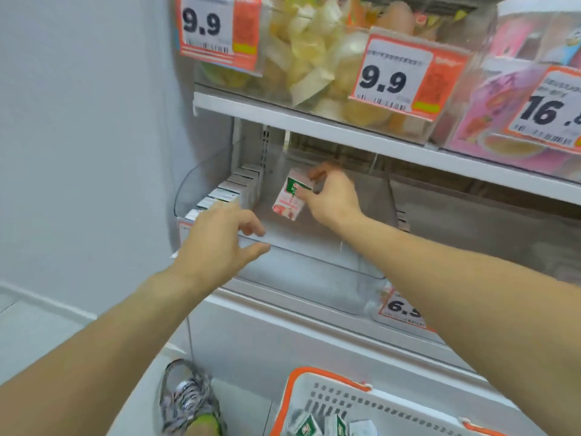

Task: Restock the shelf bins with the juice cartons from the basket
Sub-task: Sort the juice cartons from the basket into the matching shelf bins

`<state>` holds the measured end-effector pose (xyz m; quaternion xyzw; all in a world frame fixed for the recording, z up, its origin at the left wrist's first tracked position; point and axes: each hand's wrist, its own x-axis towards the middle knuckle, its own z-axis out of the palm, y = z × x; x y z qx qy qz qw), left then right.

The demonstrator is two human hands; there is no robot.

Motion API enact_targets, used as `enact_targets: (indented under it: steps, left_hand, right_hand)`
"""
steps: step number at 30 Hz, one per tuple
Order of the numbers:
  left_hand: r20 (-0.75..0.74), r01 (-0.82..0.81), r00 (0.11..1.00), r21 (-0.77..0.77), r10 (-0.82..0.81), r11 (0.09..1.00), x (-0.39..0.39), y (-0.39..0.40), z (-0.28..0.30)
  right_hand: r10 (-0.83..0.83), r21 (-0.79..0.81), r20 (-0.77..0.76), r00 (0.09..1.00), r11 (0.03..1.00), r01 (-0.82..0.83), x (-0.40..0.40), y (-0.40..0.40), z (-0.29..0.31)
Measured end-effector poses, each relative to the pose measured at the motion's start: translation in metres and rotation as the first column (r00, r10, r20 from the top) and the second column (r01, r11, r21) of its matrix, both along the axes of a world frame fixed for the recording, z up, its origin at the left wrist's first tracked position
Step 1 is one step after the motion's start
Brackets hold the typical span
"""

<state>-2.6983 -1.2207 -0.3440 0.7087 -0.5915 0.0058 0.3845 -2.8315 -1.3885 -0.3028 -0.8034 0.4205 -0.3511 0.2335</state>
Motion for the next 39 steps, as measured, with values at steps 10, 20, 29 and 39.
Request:
enact_targets:
  steps: [10, 20, 29, 39]
  left_hand:
    - [0.045, 0.083, 0.996, -0.278, -0.074, 0.957, 0.013, -0.013, -0.031]
    - [0.083, 0.043, 0.996, -0.303, -0.019, 0.952, 0.01, -0.009, -0.04]
    - [0.171, 0.019, 0.985, -0.132, 0.004, 0.991, 0.0, -0.004, -0.017]
    - [0.018, 0.09, 0.996, -0.105, -0.089, 0.99, -0.098, 0.024, -0.019]
  right_hand:
    - [-0.046, -0.071, -0.021, 0.999, 0.996, 0.045, 0.101, -0.093, -0.049]
    - [-0.069, -0.093, -0.183, 0.981, 0.994, 0.053, 0.109, -0.1, -0.064]
    - [0.082, -0.002, -0.195, 0.977, 0.996, -0.084, 0.036, -0.014, -0.004]
    - [0.374, 0.181, 0.166, 0.913, 0.898, -0.401, -0.178, 0.141, -0.05]
